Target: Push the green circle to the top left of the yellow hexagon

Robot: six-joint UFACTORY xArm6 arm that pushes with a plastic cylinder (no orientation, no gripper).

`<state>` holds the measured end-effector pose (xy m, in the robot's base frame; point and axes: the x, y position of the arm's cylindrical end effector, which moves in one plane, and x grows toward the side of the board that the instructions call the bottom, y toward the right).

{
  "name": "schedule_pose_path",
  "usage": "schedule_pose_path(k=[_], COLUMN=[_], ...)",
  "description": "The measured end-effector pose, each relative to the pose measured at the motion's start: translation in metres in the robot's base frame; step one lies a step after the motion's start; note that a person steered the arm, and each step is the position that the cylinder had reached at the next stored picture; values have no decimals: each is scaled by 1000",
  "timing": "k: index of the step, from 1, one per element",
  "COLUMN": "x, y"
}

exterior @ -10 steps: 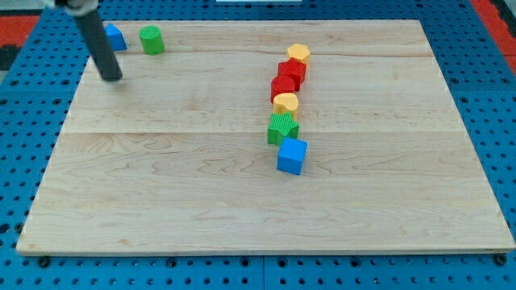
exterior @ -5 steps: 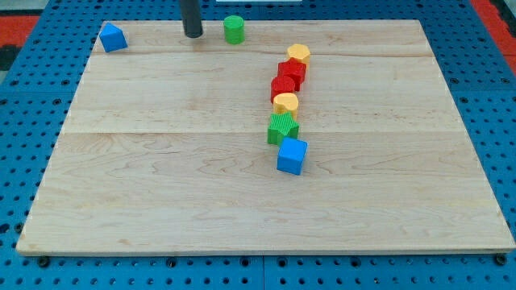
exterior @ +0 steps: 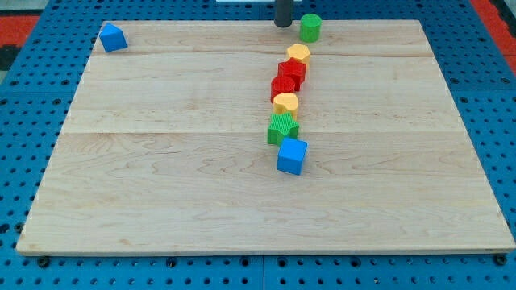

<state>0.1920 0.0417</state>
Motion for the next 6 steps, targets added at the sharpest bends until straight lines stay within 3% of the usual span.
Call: schedule_pose_path(k=[1,2,4,6], x=[1,0,1,5], y=[18,76,77,164])
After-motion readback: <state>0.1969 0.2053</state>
